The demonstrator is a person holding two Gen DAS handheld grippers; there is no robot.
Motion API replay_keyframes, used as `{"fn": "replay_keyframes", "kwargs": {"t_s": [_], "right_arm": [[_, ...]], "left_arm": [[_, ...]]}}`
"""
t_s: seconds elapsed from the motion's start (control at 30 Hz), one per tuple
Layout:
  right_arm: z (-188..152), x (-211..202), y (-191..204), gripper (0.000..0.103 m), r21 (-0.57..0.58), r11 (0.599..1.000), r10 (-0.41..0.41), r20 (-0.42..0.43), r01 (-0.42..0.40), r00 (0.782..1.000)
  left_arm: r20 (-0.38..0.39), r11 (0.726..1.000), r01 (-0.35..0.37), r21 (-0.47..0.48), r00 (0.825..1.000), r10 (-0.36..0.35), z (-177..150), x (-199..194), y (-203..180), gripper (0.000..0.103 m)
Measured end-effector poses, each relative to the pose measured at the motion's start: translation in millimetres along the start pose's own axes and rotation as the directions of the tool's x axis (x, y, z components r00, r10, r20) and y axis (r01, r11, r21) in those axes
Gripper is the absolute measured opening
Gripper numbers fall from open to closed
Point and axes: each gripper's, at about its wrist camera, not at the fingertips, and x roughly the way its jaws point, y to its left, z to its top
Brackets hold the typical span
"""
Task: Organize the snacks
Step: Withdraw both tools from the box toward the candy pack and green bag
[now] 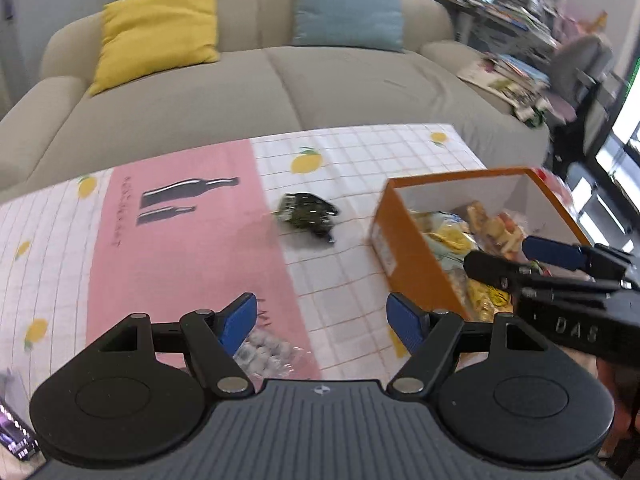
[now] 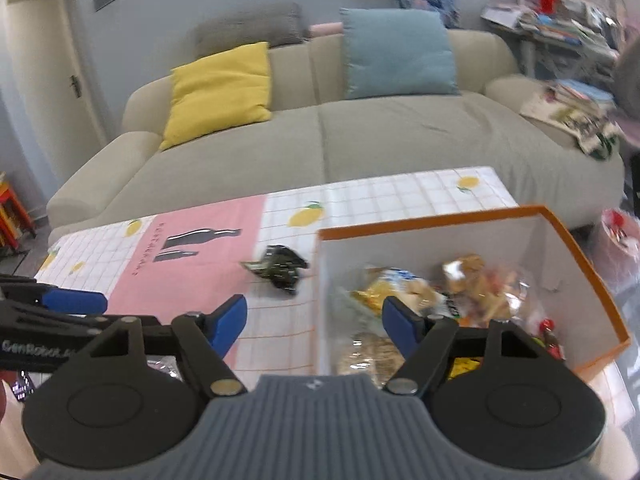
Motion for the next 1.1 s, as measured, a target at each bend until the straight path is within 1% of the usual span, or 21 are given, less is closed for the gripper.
{"fn": "replay_keyframes", "kwargs": {"t_s": [0.07, 0.17, 0.23, 0.27, 0.37, 0.5, 0.57, 0.6, 0.67, 0.77, 0.8, 0.97, 1.03, 1.1], "right_arm": [[-4, 3, 15, 0.072, -0.041, 0.999, 0.016, -0.001, -0.016, 1.000], [-8, 12, 35, 0.068, -0.099, 0.995, 0.029, -0.013, -0.031, 0.999], [-12, 20, 45, 0.066, -0.122, 0.992, 0.038, -0.027, -0.041, 0.999], [-14, 24, 49, 0.065, -0.131, 0.990, 0.041, -0.038, -0.046, 0.998], [-22, 34, 57, 0.054, -0.147, 0.987, 0.054, -0.073, -0.064, 0.996], [-34, 53, 62, 0.042, -0.168, 0.982, 0.067, -0.122, -0.087, 0.990], [-39, 64, 64, 0.041, -0.170, 0.981, 0.069, -0.147, -0.094, 0.987], [-42, 70, 64, 0.041, -0.170, 0.981, 0.069, -0.158, -0.096, 0.985], [-47, 81, 67, 0.041, -0.182, 0.978, 0.070, -0.180, -0.103, 0.981], [-56, 100, 71, 0.032, -0.216, 0.971, 0.053, -0.209, -0.099, 0.976], [-58, 107, 72, 0.030, -0.228, 0.969, 0.042, -0.217, -0.092, 0.975], [-67, 136, 73, 0.030, -0.264, 0.962, 0.005, -0.248, -0.072, 0.969], [-72, 144, 72, 0.030, -0.266, 0.961, 0.001, -0.259, -0.072, 0.966], [-76, 150, 73, 0.030, -0.271, 0.959, 0.000, -0.273, -0.077, 0.962]], "left_arm": [[0.004, 0.999, -0.003, -0.038, 1.000, 0.003, -5, 0, 13, 0.087], [-0.001, 0.995, 0.011, -0.096, 1.000, -0.011, -13, 2, 33, 0.085], [-0.011, 0.993, 0.018, -0.118, 1.000, -0.020, -17, 4, 44, 0.084], [-0.016, 0.992, 0.025, -0.122, 1.000, -0.027, -19, 6, 50, 0.084], [-0.047, 0.992, 0.056, -0.114, 0.997, -0.062, -26, 17, 61, 0.082], [-0.107, 0.995, 0.051, -0.082, 0.992, -0.060, -39, 36, 66, 0.082], [-0.144, 0.995, 0.033, -0.094, 0.988, -0.047, -45, 47, 69, 0.083], [-0.159, 0.993, 0.019, -0.119, 0.987, -0.038, -48, 53, 72, 0.083], [-0.189, 0.981, -0.006, -0.195, 0.982, -0.032, -53, 63, 78, 0.083], [-0.218, 0.948, -0.013, -0.318, 0.974, -0.060, -60, 77, 87, 0.083], [-0.223, 0.940, -0.014, -0.340, 0.973, -0.066, -62, 81, 88, 0.083], [-0.241, 0.918, -0.044, -0.395, 0.969, -0.057, -68, 98, 88, 0.083], [-0.237, 0.901, -0.042, -0.432, 0.969, -0.069, -71, 102, 90, 0.083], [-0.241, 0.889, -0.039, -0.457, 0.967, -0.081, -73, 105, 93, 0.087]]}}
